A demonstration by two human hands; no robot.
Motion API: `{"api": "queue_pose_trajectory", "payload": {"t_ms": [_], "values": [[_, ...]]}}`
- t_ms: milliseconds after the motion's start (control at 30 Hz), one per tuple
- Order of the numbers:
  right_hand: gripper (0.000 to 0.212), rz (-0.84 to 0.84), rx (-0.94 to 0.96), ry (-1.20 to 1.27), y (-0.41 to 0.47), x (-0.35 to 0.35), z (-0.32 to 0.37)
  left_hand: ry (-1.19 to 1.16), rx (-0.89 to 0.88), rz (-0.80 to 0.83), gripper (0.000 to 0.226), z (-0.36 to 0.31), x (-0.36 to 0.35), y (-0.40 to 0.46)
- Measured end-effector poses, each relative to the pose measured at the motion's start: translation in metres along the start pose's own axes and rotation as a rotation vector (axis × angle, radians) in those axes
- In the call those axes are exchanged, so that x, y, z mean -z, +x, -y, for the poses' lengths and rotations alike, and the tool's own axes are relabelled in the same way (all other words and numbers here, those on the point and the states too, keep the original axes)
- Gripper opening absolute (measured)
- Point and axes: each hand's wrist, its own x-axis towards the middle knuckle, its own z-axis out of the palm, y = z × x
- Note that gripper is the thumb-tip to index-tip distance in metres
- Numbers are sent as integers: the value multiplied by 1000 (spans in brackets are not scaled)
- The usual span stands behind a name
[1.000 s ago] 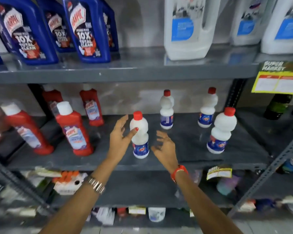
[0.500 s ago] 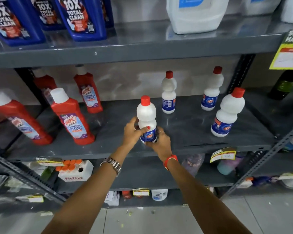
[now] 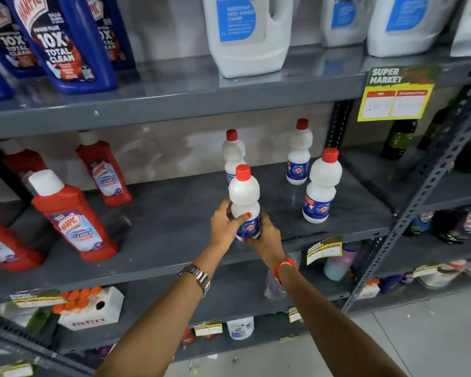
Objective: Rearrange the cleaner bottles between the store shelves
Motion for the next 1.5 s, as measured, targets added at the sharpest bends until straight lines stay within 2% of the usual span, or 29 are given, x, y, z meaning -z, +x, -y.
{"api": "queue_pose_trajectory", "payload": {"t_ms": [100,200,400,533,600,733,800,867,933,967,1033,1100,1167,1400,1500], "values": [[79,11,-8,-15,-1,1,4,16,27,13,56,-1,0,-2],[84,-97,79,14,-9,9,16,-19,-64,-52,64,-13,9,-8],[52,-350,384,289,-32,47,91,-157,-589,-352,34,-84,40,-32],[36,-588,655,348,-42,81,158,-280,-880,-438,31,-155,65,-32],[32,-657,757,364,-39,98,188,-296,-937,-432,33,-187,74,-25],[40,-644,768,350,-15,129,243,-144,-833,-386,37,-241,93,2],[55,-562,713,294,-2,140,263,10,-725,-358,50,-261,99,21],[77,-494,652,182,10,147,276,93,-541,-260,67,-277,101,38],[89,-441,584,68,18,148,280,143,-383,-149,68,-283,100,50],[89,-435,579,27,22,154,288,158,-381,-138,63,-291,98,57],[73,-412,541,-42,27,154,288,191,-387,-173,55,-288,95,62],[56,-401,533,-72,31,155,288,185,-414,-203,54,-285,91,64],[50,-400,518,-65,34,158,287,163,-431,-202,54,-283,86,66],[50,-419,487,-81,41,161,288,112,-466,-162,57,-283,82,71],[60,-414,481,-99,35,158,291,143,-492,-135,64,-280,87,66]]}}
